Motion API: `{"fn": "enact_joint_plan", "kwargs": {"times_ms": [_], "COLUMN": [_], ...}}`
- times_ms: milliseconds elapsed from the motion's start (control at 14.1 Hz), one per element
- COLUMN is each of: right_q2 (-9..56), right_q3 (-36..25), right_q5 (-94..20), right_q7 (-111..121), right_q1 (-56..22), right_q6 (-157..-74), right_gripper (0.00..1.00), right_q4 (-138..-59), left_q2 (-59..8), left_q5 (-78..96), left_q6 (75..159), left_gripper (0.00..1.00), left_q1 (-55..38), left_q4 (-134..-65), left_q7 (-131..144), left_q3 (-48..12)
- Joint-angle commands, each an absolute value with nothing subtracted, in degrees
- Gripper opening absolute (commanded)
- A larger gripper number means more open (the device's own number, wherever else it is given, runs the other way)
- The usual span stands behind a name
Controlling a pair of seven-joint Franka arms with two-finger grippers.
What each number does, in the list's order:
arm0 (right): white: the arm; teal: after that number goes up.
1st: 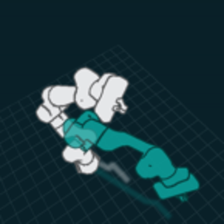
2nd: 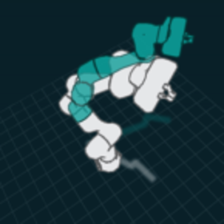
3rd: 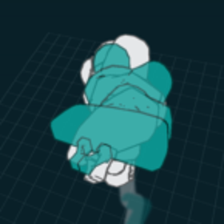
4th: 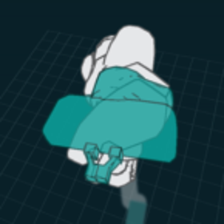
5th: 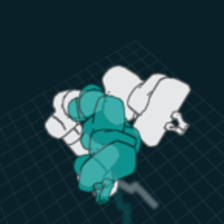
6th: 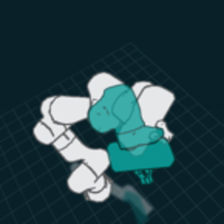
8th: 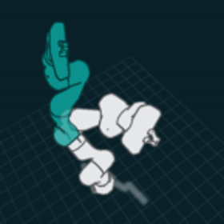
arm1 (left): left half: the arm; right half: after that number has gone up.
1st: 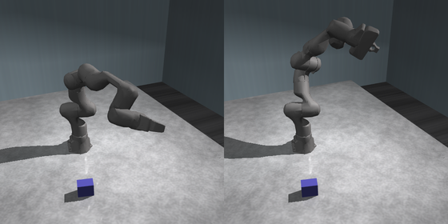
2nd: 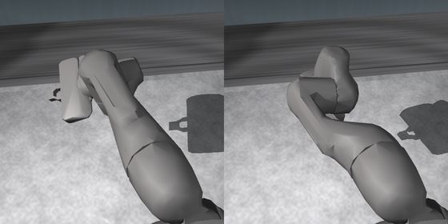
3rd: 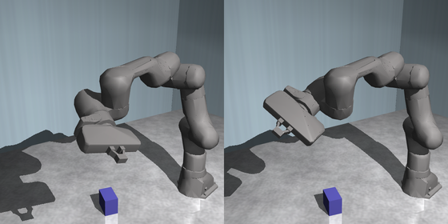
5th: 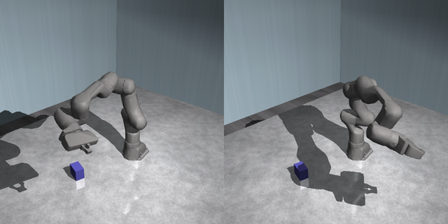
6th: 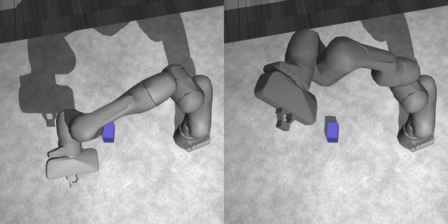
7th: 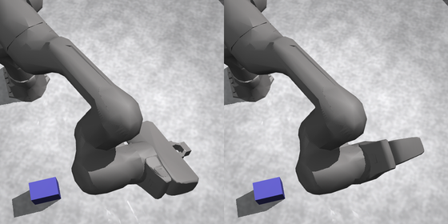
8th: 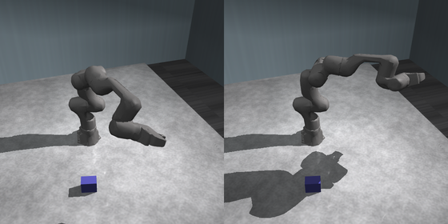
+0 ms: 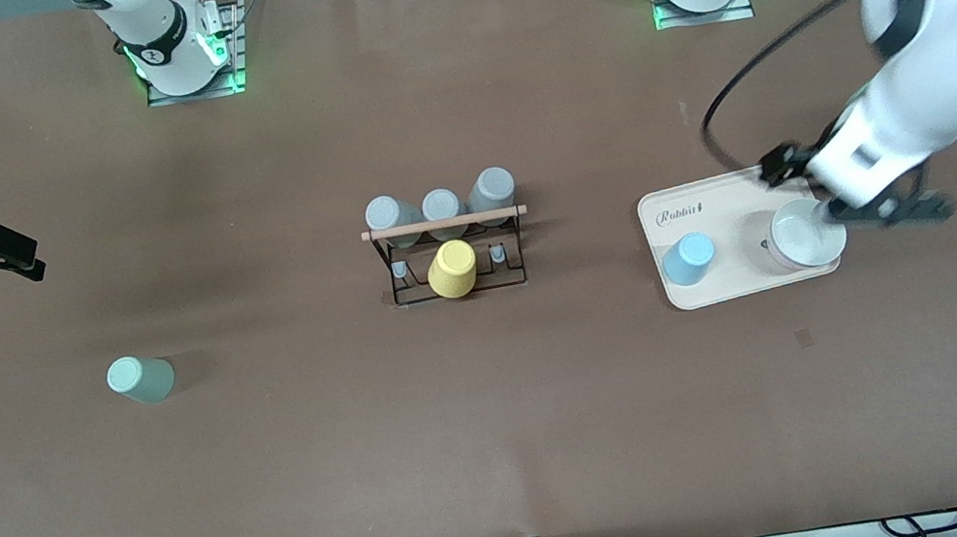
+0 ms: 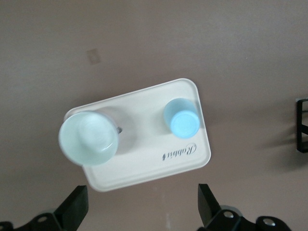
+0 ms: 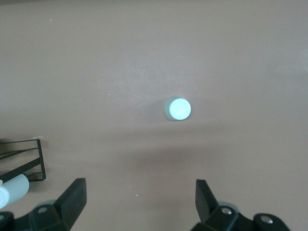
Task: Hang scattered cups on rack with three cups
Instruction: 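Lower the left gripper and grasp the light blue cup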
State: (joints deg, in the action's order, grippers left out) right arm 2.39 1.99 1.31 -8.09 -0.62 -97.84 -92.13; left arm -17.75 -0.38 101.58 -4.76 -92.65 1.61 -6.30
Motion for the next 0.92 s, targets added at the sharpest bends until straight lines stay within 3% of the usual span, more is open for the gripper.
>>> {"fn": "enact_joint_plan", "kwargs": {"times_ms": [0, 426, 639, 852], "right_q2": [2.4, 2.4, 2.4, 2.4], "right_q3": [2.2, 2.1, 2.2, 2.1], "right_q5": [1.7, 1.6, 1.6, 1.6], "right_q7": [-9.0, -9.0, -9.0, -9.0], "right_q1": [-0.7, -0.7, -0.7, -0.7], "right_q6": [-97.4, -97.5, -97.4, -97.4], "right_gripper": [1.0, 1.0, 1.0, 1.0], "right_q4": [-91.5, -91.5, -91.5, -91.5], "left_q2": [-23.4, -33.5, -34.2, -35.1], "left_q5": [0.6, 0.7, 0.7, 0.8], "left_q6": [105.4, 110.7, 116.2, 116.4], "left_gripper": [1.0, 1.0, 1.0, 1.0], "left_q1": [-5.8, -5.8, -6.1, -6.2], "left_q4": [-91.8, -93.2, -96.4, -96.6], "left_q7": [1.1, 1.1, 1.1, 1.1], "left_q3": [-6.6, -7.8, -8.0, -9.1]}}
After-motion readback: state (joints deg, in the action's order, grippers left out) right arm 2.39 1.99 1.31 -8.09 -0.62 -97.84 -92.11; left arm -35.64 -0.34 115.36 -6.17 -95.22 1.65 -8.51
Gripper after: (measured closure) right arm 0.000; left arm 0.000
